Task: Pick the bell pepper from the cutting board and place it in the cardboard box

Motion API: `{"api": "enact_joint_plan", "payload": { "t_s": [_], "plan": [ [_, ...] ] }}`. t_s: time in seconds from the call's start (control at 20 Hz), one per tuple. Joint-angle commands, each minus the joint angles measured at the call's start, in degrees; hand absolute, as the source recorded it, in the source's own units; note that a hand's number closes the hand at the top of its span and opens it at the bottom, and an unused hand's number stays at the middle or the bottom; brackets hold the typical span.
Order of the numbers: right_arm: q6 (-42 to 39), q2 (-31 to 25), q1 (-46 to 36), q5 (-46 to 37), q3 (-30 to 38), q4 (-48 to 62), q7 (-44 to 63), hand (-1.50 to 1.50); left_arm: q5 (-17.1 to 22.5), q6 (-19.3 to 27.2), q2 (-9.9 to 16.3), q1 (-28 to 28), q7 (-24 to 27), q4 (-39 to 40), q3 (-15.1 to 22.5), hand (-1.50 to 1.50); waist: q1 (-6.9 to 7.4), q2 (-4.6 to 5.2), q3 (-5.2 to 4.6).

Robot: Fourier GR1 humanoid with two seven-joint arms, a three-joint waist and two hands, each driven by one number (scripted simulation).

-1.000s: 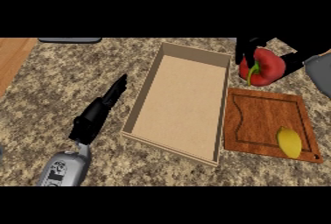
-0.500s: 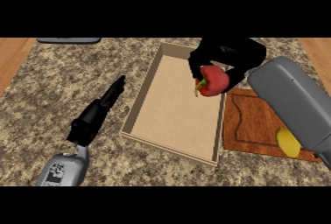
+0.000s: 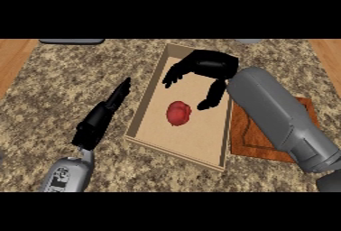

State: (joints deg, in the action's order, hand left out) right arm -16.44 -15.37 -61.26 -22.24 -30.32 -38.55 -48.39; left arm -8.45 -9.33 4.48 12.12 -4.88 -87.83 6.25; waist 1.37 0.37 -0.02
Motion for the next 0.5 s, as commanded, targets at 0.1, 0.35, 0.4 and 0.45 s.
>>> {"api": "enact_joint_plan", "payload": {
  "t_s": [0.1,0.35,0.4,0.45],
  "plan": [
    [-4.9,5.2,0.6,3.5,3.4,7.5,-4.4,-1.50,0.8,-1.3,1.2,1.2,-1.7,-1.0,-1.1,0.00,0.15,0.12,0.04],
    [-13.7,5.7,-1.7,15.8,13.1,10.8,-0.6,-1.50,0.5,-1.5,1.5,-1.6,2.7,0.6,-1.1,0.00,0.43,0.25,0.01],
    [-15.5,5.4,-3.0,17.4,14.5,12.5,0.7,-1.50,1.2,-1.6,0.8,-0.4,0.4,0.5,-1.0,0.00,0.66,0.37,0.03],
    [-19.6,3.4,-4.0,19.0,15.5,13.9,0.2,-1.50,-0.2,0.2,-1.3,0.8,-1.4,-1.8,1.0,0.00,1.19,0.52,0.09]
  ]
}}
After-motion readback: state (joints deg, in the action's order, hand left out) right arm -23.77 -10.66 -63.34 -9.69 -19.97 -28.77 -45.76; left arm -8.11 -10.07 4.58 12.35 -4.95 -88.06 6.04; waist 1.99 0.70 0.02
